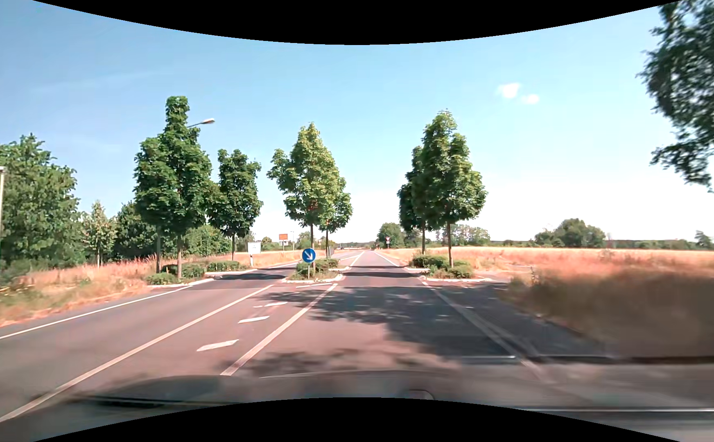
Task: Follow the waypoints while adhering to traffic rules and regulations
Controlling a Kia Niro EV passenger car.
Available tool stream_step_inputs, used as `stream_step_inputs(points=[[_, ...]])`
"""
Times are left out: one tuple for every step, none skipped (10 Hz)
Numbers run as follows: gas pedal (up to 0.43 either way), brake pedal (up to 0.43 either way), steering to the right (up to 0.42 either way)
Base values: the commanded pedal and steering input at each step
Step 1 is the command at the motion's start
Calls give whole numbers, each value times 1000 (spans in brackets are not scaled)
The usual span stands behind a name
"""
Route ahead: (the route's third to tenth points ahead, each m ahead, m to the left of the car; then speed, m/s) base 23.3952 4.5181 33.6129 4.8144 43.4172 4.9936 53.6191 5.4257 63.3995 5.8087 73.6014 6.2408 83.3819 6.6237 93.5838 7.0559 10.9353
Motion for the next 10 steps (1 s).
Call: stream_step_inputs(points=[[47, 0, -9], [47, 0, -9], [47, 0, -9], [47, 0, -9], [47, 0, -9], [47, 0, -9], [47, 0, -9], [47, 0, -9], [47, 0, -9], [47, 0, -10]])
